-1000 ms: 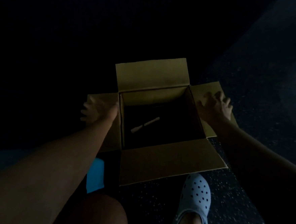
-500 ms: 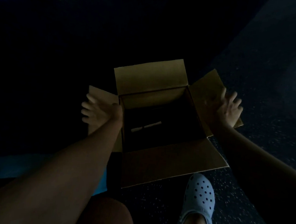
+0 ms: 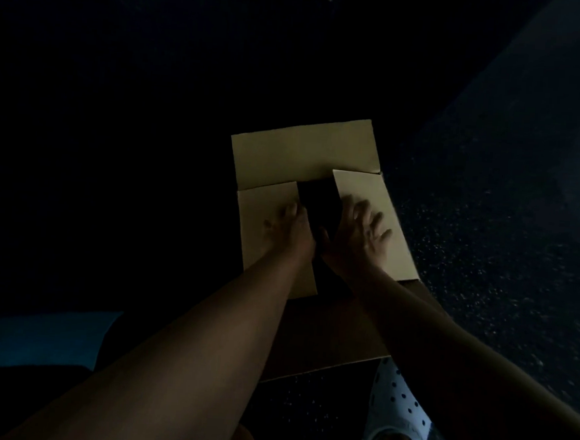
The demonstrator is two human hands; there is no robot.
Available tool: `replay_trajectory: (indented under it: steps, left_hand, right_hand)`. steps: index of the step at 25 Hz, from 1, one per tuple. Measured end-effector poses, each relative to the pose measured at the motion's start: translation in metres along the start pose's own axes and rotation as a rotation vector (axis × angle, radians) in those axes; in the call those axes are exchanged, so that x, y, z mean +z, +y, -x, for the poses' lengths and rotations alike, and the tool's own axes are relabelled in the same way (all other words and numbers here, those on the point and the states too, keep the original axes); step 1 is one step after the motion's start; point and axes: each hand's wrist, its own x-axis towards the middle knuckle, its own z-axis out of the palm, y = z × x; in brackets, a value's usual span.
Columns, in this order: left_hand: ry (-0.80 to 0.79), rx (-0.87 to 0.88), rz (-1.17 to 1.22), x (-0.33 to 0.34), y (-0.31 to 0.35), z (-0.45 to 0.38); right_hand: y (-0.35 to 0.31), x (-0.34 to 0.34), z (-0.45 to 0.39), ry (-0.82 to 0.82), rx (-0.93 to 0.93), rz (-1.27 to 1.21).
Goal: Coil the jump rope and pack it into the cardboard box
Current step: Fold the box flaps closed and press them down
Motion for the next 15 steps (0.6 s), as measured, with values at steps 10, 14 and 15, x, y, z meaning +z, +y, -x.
replay_trajectory:
  steps: [10, 14, 15]
  left_hand:
    - [-0.016, 0.106, -0.374, 0.060, -0.034, -0.016]
    - [0.027, 0.171, -0.337, 0.044, -0.034, -0.011]
    - [0.056, 0.187, -0.328, 0.037, -0.036, -0.013]
  right_hand:
    - [0.020, 0.059, -0.005, -0.140, -0.065, 0.046]
    - [0.017, 0.039, -0.002, -0.187, -0.103, -0.053]
    - [0.017, 0.029, 0.002, -0.177, -0.150, -0.094]
